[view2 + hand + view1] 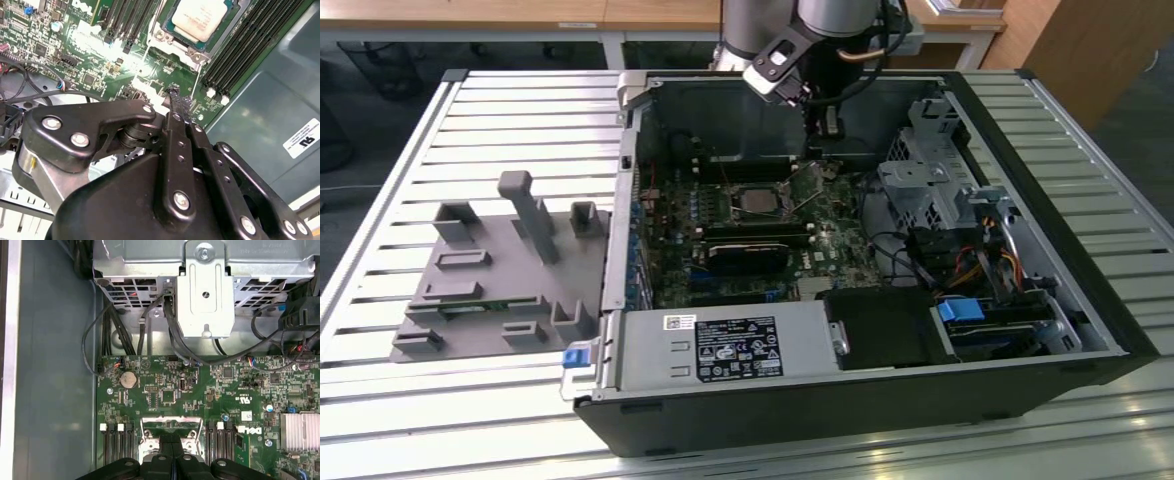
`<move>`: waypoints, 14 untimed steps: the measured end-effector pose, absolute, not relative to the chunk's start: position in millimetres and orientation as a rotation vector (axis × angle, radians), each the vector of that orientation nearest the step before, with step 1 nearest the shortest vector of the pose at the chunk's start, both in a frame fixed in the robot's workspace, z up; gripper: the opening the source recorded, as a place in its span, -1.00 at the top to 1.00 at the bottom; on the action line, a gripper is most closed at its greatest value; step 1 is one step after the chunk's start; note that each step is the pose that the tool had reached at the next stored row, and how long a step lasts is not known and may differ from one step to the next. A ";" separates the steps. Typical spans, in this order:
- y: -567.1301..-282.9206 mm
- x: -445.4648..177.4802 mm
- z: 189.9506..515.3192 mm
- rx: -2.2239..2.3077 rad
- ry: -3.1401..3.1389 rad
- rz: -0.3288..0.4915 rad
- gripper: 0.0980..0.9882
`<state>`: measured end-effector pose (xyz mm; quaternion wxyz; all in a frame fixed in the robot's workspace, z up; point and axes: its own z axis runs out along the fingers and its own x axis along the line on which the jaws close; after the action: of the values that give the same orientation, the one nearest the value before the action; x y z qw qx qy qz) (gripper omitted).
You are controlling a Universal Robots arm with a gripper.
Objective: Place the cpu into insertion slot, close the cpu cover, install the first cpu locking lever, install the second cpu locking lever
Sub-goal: 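Close the cpu cover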
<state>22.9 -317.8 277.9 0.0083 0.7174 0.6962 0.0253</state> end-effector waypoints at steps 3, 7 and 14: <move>-317.9 24.6 277.9 2.242 2.175 0.079 0.98; -317.9 27.5 277.8 2.242 2.175 0.079 0.98; -317.9 33.0 277.8 2.242 2.175 0.079 0.98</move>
<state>33.0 -317.9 277.8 0.0083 0.7174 0.6961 0.0253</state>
